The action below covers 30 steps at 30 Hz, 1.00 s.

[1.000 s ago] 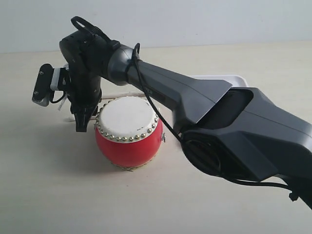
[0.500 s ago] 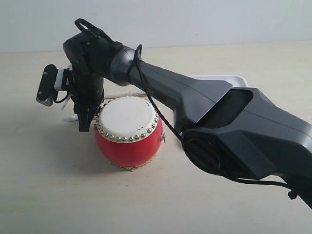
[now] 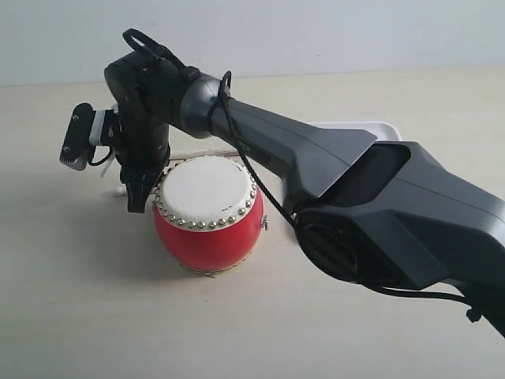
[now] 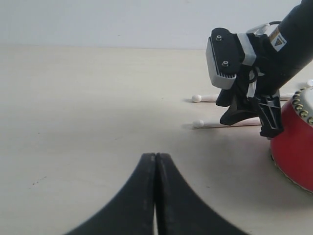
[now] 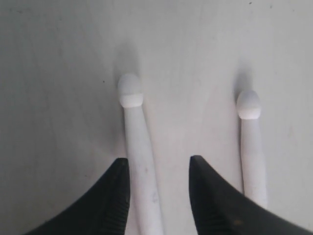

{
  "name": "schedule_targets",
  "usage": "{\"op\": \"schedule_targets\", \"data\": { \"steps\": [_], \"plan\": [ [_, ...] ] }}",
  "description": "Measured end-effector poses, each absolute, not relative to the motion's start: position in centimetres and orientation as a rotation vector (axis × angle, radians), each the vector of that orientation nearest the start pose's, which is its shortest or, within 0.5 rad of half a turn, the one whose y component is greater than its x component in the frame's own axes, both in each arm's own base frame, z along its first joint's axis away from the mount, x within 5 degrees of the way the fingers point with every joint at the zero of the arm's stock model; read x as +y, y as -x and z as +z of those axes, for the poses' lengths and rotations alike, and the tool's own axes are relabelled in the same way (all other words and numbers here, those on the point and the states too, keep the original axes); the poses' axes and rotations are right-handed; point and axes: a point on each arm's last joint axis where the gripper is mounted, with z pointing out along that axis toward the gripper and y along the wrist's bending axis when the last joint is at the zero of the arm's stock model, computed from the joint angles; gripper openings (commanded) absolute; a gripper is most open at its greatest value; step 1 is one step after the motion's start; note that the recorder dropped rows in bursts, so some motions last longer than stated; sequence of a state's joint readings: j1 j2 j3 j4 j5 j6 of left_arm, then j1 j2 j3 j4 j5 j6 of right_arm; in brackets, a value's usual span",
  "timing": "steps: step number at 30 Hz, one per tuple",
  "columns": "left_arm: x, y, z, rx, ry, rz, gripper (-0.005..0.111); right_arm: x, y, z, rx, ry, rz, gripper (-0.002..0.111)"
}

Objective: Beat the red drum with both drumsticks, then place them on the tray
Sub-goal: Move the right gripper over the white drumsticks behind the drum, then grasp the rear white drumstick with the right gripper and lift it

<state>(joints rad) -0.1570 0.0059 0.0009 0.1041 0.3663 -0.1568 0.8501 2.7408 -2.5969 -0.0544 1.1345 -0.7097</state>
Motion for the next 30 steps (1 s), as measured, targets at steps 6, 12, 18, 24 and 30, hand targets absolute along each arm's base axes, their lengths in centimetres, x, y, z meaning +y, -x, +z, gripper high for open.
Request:
{"op": "schedule_targets", "data": {
  "steps": [6, 12, 18, 24, 30],
  "plan": [
    [-0.5, -5.3, 18.0, 1.855, -0.065, -0.116, 0.0, 41.8, -37.3, 11.4, 1.96, 1.958, -0.037, 0.039],
    [-0.5, -5.3, 18.0, 1.855, -0.065, -0.116, 0.0, 41.9, -37.4, 10.8, 1.964, 1.958, -0.037, 0.039],
    [-0.5, -5.3, 18.0, 1.855, -0.065, -0.116, 0.0, 41.9, -37.4, 10.7, 1.964, 1.963, -0.038, 0.014],
    [-0.5, -5.3, 18.0, 1.855, -0.065, -0.116, 0.0, 41.9, -37.3, 10.6, 1.909, 2.023, -0.05, 0.0],
    [-0.5, -5.3, 18.0, 1.855, -0.065, -0.116, 0.0, 41.9, -37.3, 10.6, 1.833, 2.094, -0.061, 0.0]
  ]
}}
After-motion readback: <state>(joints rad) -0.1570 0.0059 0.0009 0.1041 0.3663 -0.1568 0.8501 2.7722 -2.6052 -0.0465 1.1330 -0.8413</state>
